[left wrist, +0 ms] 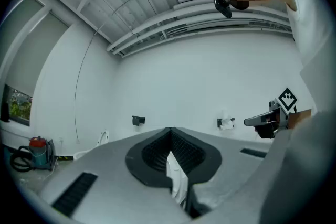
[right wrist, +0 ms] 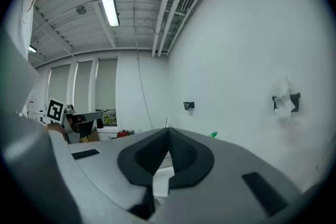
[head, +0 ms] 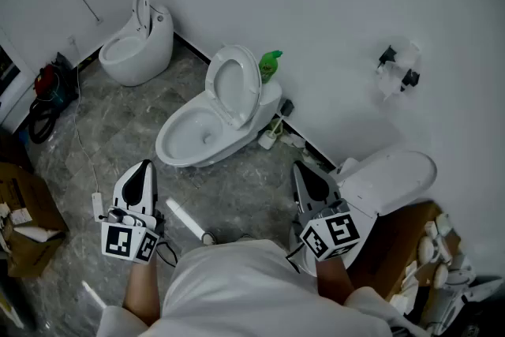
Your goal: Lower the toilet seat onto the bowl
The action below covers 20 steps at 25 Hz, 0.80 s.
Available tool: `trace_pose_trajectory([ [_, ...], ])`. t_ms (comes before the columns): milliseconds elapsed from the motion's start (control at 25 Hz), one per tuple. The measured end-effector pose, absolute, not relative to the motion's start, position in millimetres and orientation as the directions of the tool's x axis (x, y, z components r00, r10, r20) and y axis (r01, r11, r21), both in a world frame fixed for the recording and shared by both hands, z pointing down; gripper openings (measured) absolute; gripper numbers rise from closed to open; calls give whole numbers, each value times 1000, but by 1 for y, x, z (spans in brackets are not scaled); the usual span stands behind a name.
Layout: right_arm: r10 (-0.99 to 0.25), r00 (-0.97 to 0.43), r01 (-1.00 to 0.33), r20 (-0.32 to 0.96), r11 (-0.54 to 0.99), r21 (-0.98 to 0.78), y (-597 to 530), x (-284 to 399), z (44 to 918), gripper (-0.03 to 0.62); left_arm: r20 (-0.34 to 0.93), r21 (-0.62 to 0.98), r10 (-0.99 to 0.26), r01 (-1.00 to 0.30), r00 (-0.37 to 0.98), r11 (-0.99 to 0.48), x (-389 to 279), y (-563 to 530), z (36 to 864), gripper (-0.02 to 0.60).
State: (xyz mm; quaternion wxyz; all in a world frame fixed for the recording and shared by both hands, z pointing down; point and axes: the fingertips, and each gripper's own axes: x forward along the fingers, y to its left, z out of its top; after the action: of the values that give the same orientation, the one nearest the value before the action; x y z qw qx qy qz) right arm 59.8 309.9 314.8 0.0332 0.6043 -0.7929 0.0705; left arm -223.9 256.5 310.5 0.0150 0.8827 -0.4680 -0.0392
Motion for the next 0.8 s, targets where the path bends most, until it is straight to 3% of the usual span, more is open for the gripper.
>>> trace_pose_trajectory([
  [320,-951,-270,-961,148,256,-106,315,72,323,-3,-33,84,-829,-825,558,-559,-210,257,317,6],
  [480,-949,-295,-939,109,267,-216,320,86,324,-3,-55,173,-840,-823,540,-541,-211,258,317,6],
  [640,-944,-312,-935,102,286,-210,326,95,327,-3,-78,247,-850,-816,521,-523,-212,261,318,9],
  [800,-941,-325,-928,94,298,-226,333,105,332,-2,-100,327,-848,-788,520,-522,-209,266,317,131],
])
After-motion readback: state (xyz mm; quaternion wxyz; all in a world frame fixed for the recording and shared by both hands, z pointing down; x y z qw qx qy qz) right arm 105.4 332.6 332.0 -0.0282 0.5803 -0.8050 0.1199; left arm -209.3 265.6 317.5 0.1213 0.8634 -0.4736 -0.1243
